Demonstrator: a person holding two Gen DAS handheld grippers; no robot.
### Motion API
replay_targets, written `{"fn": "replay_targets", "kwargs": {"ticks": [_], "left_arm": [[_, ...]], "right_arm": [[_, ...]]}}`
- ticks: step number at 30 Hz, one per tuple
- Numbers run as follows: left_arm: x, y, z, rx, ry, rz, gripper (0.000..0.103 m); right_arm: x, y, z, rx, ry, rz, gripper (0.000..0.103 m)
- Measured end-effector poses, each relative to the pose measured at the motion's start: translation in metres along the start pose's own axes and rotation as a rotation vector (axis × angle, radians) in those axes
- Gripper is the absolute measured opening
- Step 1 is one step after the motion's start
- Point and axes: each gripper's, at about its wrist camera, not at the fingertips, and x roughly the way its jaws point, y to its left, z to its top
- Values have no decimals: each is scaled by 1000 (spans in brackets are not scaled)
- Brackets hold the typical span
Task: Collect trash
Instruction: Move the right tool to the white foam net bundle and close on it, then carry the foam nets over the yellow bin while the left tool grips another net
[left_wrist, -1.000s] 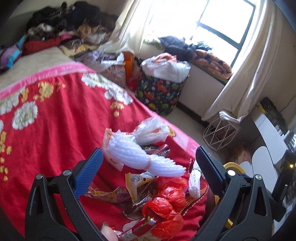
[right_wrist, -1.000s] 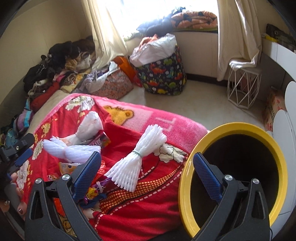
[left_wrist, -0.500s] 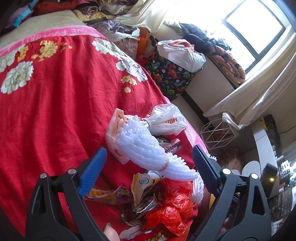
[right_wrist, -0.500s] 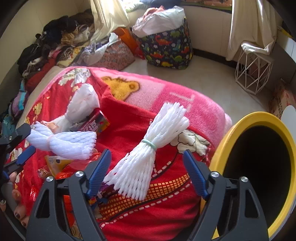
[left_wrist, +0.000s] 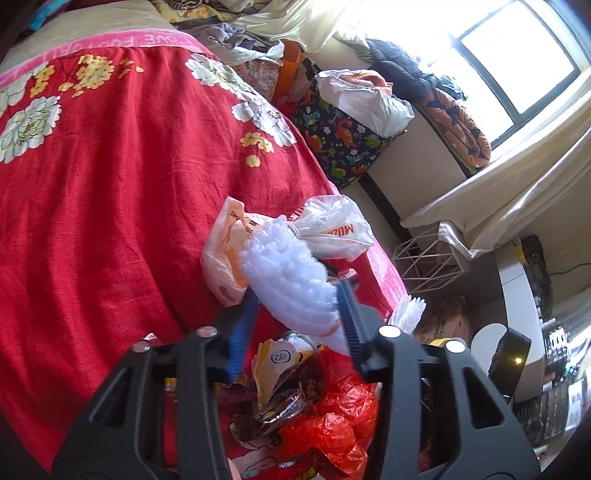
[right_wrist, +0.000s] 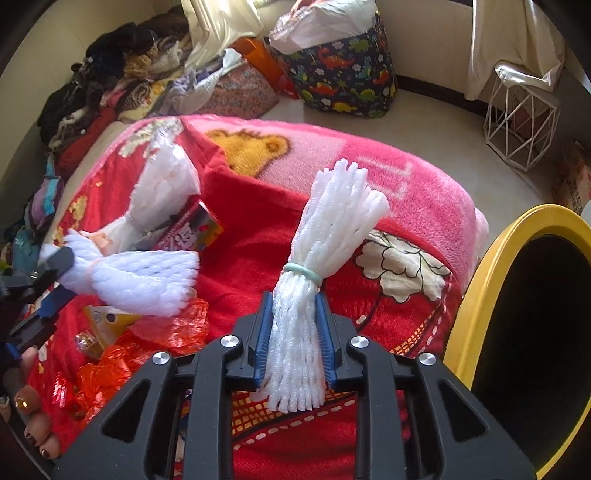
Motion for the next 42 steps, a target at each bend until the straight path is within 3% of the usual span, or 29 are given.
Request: {"fn": "replay_targets", "kwargs": {"ticks": [10,17,42], "left_arm": [[-27,-14,-9,37,-88,-62,25],[-49,-30,-15,60,-141,-87,25],[-54,-113,-54,256,-168,-154,25]], "right_arm": [[-53,-7,-7,16,-141,177,21],[-86,-14,-14,18,-195,228,21],[-151,-75,-57,46,-307,184,21]]}}
